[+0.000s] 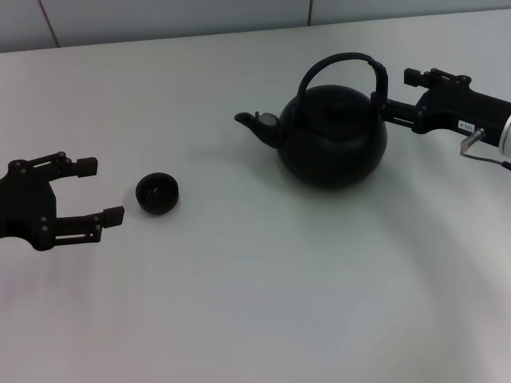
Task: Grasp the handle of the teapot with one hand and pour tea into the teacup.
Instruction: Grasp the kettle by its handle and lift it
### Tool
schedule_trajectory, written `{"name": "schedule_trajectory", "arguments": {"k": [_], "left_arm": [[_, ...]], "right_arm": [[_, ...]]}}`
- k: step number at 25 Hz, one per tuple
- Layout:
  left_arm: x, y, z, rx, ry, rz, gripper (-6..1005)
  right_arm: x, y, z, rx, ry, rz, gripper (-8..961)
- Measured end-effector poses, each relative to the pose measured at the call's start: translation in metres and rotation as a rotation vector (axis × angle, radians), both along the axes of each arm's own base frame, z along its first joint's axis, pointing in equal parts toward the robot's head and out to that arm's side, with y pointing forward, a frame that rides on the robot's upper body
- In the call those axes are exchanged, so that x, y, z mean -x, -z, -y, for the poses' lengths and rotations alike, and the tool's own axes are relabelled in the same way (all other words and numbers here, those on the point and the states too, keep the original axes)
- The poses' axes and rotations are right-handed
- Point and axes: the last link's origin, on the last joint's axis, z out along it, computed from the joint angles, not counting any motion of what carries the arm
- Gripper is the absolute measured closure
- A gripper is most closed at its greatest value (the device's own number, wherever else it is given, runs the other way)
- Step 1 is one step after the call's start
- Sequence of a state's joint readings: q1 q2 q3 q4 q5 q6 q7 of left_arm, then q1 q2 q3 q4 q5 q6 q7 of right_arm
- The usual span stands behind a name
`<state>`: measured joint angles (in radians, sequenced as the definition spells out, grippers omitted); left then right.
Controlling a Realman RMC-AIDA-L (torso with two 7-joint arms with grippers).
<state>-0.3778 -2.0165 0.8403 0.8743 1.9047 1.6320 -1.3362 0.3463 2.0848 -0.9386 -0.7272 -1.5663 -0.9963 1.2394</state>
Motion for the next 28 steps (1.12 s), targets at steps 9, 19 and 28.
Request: {"name": "schedule_trajectory", "arguments": {"k": [9, 19, 28], "left_arm": [[-0.0015, 0.0006, -0.0014, -0.007, 0.000, 0.006, 136], [-0.0029, 0.0008, -0.0030, -0.009, 0.003, 0.005, 136], [-0.0015, 0.0009, -0.0034, -0.013, -0.002, -0.001, 136]], "right_arm": [[-0.0007, -0.0014, -0.0009, -0.006, 0.002, 0.005, 208], [0.0036, -0.0015, -0.0031, -0.004, -0.019, 0.012, 217], [0.0067, 0.0017, -0.0035, -0.010, -0.063, 0.046, 472]]}}
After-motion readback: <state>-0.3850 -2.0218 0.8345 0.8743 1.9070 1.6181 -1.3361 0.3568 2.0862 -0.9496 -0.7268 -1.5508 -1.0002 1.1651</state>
